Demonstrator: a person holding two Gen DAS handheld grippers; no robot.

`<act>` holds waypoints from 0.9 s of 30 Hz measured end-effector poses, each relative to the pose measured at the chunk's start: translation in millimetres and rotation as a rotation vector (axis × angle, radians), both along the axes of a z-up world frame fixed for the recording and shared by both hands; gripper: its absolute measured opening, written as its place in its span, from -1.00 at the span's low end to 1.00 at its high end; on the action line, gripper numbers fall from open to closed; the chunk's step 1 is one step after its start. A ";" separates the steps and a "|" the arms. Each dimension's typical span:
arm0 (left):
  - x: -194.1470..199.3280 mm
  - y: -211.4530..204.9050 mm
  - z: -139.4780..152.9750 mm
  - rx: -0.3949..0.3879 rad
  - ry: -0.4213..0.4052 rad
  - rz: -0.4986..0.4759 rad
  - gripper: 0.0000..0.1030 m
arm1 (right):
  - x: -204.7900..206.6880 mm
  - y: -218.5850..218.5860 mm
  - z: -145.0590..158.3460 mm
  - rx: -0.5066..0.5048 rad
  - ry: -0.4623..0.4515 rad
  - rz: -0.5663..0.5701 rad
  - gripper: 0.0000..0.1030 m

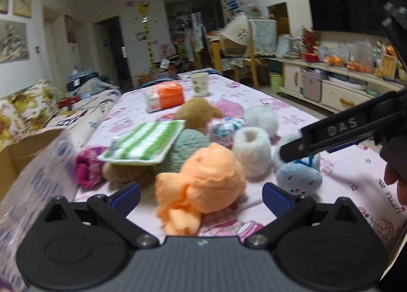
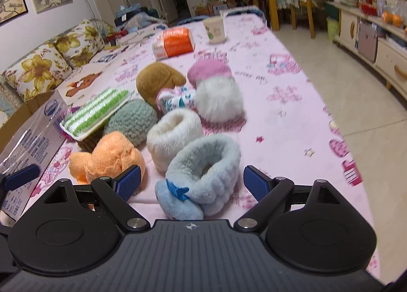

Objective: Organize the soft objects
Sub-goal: 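Grasp the orange knit ball with the left tool while the right tool grasps the light blue slipper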

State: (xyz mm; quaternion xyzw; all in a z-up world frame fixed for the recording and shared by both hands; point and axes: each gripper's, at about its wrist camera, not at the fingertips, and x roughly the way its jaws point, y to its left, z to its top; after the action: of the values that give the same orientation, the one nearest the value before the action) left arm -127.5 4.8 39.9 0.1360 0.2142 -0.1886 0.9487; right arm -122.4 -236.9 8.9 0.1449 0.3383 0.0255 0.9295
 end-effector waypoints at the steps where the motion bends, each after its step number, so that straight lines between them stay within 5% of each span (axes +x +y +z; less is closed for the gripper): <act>1: 3.1 -3.3 -1.9 0.006 -0.001 -0.009 0.96 | 2.4 2.3 -1.1 -0.003 0.008 0.005 1.00; 14: 46.4 -14.9 -21.6 0.011 0.032 -0.036 0.93 | 17.8 -0.9 -10.0 0.013 0.065 -0.015 1.00; 21: 61.2 -17.8 -26.1 0.009 0.075 -0.027 0.73 | 17.7 0.8 -12.3 0.028 0.077 -0.008 1.00; 27: 67.1 -17.2 -25.0 -0.009 0.103 -0.034 0.53 | 17.1 -1.3 -10.9 0.042 0.072 0.007 0.72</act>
State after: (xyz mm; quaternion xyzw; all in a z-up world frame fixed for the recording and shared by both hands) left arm -60.5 -12.4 14.8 0.1254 0.2597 -0.2123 0.9337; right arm -105.3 -238.2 -2.0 0.1638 0.3715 0.0307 0.9133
